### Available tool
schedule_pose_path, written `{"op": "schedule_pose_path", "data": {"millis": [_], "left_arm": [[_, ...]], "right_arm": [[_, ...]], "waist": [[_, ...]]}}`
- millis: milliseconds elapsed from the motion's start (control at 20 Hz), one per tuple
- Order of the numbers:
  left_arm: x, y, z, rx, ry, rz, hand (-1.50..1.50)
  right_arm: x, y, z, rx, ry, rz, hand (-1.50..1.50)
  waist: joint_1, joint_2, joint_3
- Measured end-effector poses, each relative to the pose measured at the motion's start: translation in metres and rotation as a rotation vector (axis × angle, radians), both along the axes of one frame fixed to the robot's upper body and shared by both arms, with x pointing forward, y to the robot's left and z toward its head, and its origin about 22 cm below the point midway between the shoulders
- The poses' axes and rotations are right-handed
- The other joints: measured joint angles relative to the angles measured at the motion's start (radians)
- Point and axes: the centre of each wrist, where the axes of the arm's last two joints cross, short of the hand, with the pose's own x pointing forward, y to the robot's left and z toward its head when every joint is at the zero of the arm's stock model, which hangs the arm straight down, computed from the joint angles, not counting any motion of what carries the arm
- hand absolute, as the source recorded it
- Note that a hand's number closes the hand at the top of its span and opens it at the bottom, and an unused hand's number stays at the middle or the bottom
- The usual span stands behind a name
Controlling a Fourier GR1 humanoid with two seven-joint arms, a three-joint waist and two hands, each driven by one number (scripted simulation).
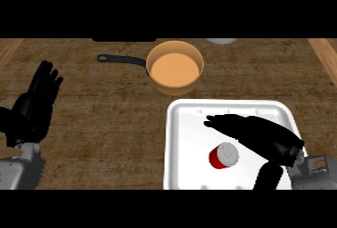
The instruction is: Pick the can from the tray and place it in the pot
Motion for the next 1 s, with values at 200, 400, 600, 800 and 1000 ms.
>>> {"op": "schedule_pose_path", "data": {"millis": [200, 400, 600, 800, 1000], "left_arm": [[-0.006, 0.000, 0.000, 0.001, -0.002, 0.002, 0.00], [-0.007, -0.004, 0.003, 0.002, -0.001, -0.001, 0.00], [-0.002, -0.006, 0.003, -0.003, -0.005, 0.001, 0.00], [-0.002, 0.001, 0.004, 0.002, -0.007, -0.001, 0.00], [0.002, -0.002, 0.006, 0.000, -0.008, 0.001, 0.00]], "right_arm": [[-0.002, 0.007, -0.018, 0.002, -0.003, -0.006, -1.50], [-0.003, 0.018, -0.026, -0.001, -0.011, -0.003, -1.50], [0.002, 0.018, -0.041, -0.028, -0.010, -0.011, -1.50], [0.008, 0.022, -0.050, -0.041, -0.006, -0.029, -1.50], [0.009, 0.023, -0.064, -0.053, -0.017, 0.023, 1.50]], "waist": [[0.001, 0.000, 0.000], [0.001, 0.000, 0.000], [0.001, 0.000, 0.000], [0.001, 0.000, 0.000], [0.001, 0.000, 0.000]]}}
